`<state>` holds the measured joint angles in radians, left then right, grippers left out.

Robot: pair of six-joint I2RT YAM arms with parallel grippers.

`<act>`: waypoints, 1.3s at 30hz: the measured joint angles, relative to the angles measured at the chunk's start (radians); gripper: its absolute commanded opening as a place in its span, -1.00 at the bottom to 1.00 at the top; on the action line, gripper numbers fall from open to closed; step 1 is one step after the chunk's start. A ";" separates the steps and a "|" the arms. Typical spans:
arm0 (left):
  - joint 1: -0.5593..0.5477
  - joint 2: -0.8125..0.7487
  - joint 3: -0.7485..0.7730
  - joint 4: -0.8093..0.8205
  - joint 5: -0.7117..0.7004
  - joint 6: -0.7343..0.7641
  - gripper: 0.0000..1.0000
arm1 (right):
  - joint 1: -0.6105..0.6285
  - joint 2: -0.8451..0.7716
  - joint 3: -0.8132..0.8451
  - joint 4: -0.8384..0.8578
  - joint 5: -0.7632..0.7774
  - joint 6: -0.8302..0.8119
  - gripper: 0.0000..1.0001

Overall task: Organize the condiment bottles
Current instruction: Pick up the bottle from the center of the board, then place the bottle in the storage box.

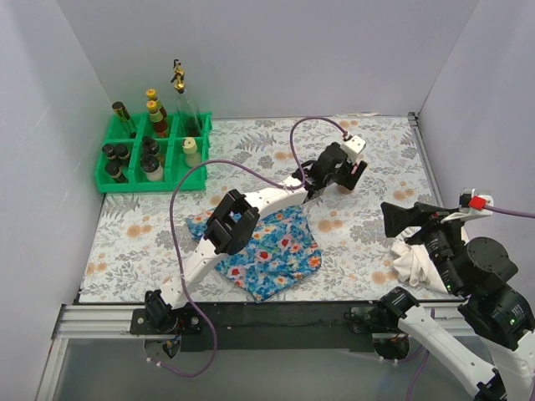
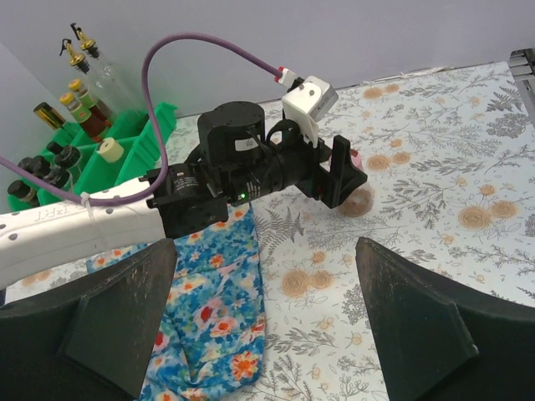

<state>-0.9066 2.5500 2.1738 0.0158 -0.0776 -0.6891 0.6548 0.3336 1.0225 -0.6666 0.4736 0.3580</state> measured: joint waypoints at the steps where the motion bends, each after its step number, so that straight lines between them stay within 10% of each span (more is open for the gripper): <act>1: 0.000 0.003 0.000 0.001 0.002 0.002 0.09 | 0.000 0.000 -0.002 0.004 0.001 -0.001 0.94; 11: -0.016 -0.026 -0.053 0.035 -0.024 0.035 -0.99 | 0.000 0.000 -0.005 0.012 0.014 -0.010 0.94; 26: -0.023 -0.742 -0.565 0.019 -0.256 -0.056 -1.00 | 0.000 0.000 -0.136 0.025 -0.057 0.085 0.92; 39: 0.313 -1.279 -0.983 -0.079 -0.338 -0.167 -1.00 | 0.000 0.011 -0.138 0.032 -0.110 0.122 0.92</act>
<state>-0.5934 1.2709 1.1912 -0.0635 -0.4160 -0.8566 0.6548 0.3450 0.8841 -0.6350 0.3634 0.4801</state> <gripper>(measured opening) 0.495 0.960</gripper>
